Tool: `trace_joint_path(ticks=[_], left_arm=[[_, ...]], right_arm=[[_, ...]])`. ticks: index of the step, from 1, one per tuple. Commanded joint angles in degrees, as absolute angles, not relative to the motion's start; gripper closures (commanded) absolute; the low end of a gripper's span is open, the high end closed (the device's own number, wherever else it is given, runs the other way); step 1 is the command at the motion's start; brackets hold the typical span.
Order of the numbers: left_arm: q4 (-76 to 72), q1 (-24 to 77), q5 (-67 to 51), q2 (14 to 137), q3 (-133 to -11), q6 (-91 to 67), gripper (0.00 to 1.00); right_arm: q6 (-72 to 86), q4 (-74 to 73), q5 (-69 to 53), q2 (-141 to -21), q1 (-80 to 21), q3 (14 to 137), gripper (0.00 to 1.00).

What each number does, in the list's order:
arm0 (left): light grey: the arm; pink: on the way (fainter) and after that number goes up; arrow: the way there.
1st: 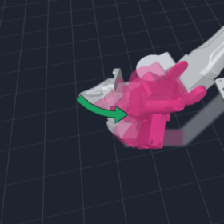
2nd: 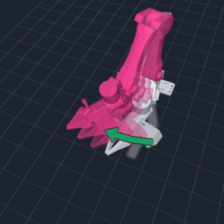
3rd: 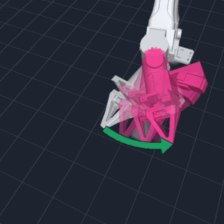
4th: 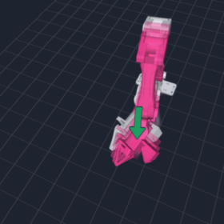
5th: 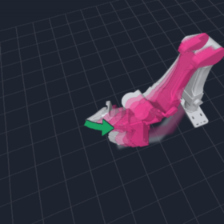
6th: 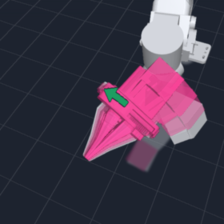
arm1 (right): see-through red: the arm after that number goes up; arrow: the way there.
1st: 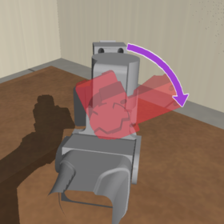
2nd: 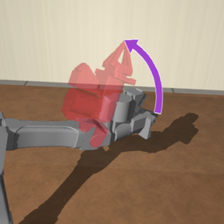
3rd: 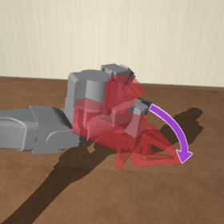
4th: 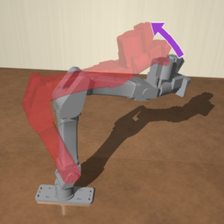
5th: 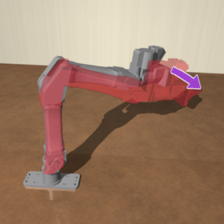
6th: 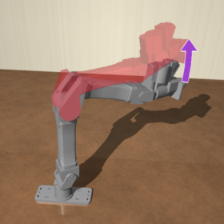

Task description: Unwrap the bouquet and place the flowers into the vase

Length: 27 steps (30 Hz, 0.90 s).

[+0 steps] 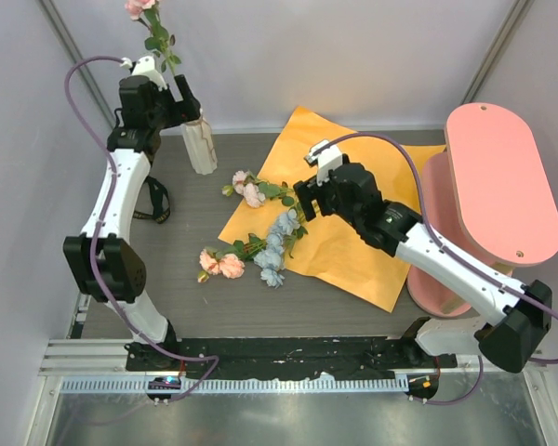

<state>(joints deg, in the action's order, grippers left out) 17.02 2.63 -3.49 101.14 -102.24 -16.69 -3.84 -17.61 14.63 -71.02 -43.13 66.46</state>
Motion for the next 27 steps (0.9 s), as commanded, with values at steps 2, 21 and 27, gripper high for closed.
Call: trace_joint_path(ticks=[2, 21, 27], left_arm=[[19.07, 2.64, -7.64, 89.58, -95.99, -24.33, 0.04], [3.33, 17.04, -31.65, 50.11, -42.72, -41.84, 0.13], [6.24, 18.89, -30.59, 47.46, -40.17, -40.96, 0.14]], right_arm=[[-9.92, -14.24, 6.72, -76.63, -37.2, 70.13, 0.19], [-52.46, -29.96, -1.58, -121.72, -25.14, 101.68, 0.6], [-56.25, -34.19, -2.82, -124.37, -25.22, 102.32, 0.58]])
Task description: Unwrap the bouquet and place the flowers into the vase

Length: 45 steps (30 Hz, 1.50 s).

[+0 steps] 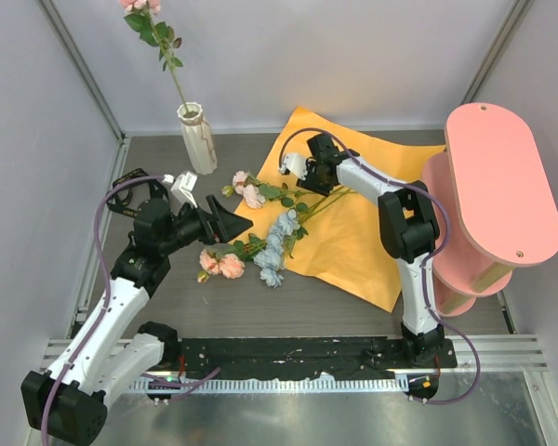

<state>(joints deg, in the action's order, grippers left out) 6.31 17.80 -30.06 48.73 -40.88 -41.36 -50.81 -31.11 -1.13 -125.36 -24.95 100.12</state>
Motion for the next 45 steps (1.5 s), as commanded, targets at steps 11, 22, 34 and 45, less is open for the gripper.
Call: trace_joint_path(ticks=[11, 22, 34, 45], left_arm=[[6.42, 19.78, -30.06, 48.16, -40.69, -40.78, 0.14], [6.42, 19.78, -29.71, 48.87, -41.4, -40.69, 0.14], [6.77, 19.86, -30.06, 49.13, -41.66, -40.52, 0.13], [6.15, 19.78, -31.72, 49.22, -42.27, -43.33, 0.13]], right_arm=[[-57.57, -31.64, -1.93, -122.88, -25.31, 98.88, 0.59], [-55.28, -24.53, -1.84, -117.34, -25.66, 92.47, 0.48], [-57.74, -27.07, -2.46, -124.27, -26.01, 97.38, 0.55], [-61.17, -30.32, -0.27, -126.91, -29.44, 106.08, 0.99]])
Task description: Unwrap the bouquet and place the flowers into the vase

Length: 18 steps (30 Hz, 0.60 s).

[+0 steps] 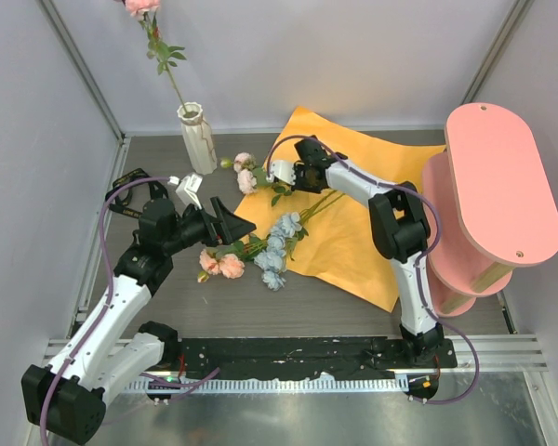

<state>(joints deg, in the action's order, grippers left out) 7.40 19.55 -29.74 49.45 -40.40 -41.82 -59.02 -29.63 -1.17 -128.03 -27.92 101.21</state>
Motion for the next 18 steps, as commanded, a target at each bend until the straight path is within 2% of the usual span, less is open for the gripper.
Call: trace_joint_path(ticks=[1, 5, 10, 14, 18], left_arm=[[6.15, 19.78, -31.82, 49.13, -42.36, -43.68, 0.13], [5.37, 19.86, -31.99, 48.16, -42.54, -46.48, 0.13], [-1.21, 19.78, -33.39, 49.21, -42.01, -53.16, 0.13], [-14.55, 20.56, -34.89, 52.73, -40.43, -60.9, 0.2], [-19.24, 25.9, -32.26, 57.12, -42.18, -62.14, 0.28]], right_arm=[[-61.26, -30.5, -0.26, -126.74, -29.88, 106.61, 0.99], [-60.91, -30.85, 3.68, -122.44, -31.02, 106.01, 0.99], [-54.68, -24.36, 11.06, -110.95, -32.87, 100.56, 0.99], [-43.71, -20.5, 13.53, -103.29, -33.49, 93.89, 0.99], [-24.77, -12.33, 10.83, -92.31, -33.92, 83.08, 0.99]])
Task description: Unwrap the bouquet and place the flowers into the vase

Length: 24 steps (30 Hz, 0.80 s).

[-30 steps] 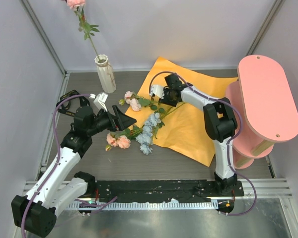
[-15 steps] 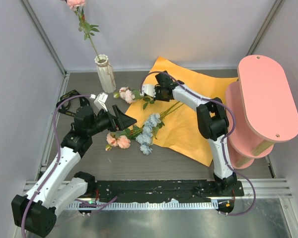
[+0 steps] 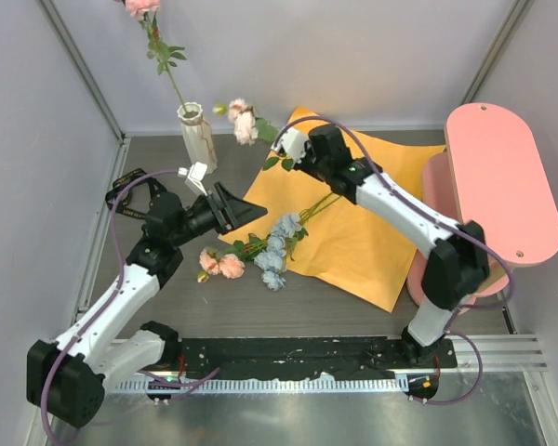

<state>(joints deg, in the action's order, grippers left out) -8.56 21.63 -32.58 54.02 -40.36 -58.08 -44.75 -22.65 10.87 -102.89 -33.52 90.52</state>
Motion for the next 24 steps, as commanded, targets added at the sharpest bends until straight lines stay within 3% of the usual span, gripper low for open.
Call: trace_joint_path(ticks=[1, 6, 10, 14, 19, 24], left_arm=[[-20.55, 27.15, -31.56, 58.87, -42.71, -62.05, 0.28], [-22.94, 36.8, -23.75, 64.15, -47.8, -60.38, 0.27], [-23.91, 43.41, -16.89, 66.35, -51.85, -58.01, 0.41], [-21.19, 47.9, -8.72, 66.8, -56.76, -53.71, 0.53], [-12.16, 49.04, 4.54, 67.23, -61.34, -52.47, 0.75], [-9.15, 49.04, 8.17, 71.09, -66.96, -52.47, 0.7]], right_arm=[[-21.13, -9.78, 10.38, -89.94, -33.84, 77.49, 0.99], [-10.19, 5.78, 11.24, -74.73, -36.64, 62.25, 0.99], [-17.65, 15.54, 22.48, -67.95, -41.83, 50.92, 0.99], [-20.82, 21.08, 24.78, -64.43, -43.59, 47.2, 0.99], [-20.66, 21.8, 24.61, -63.63, -44.21, 46.76, 0.99], [-20.22, 21.71, 24.26, -63.2, -44.82, 46.93, 0.99]])
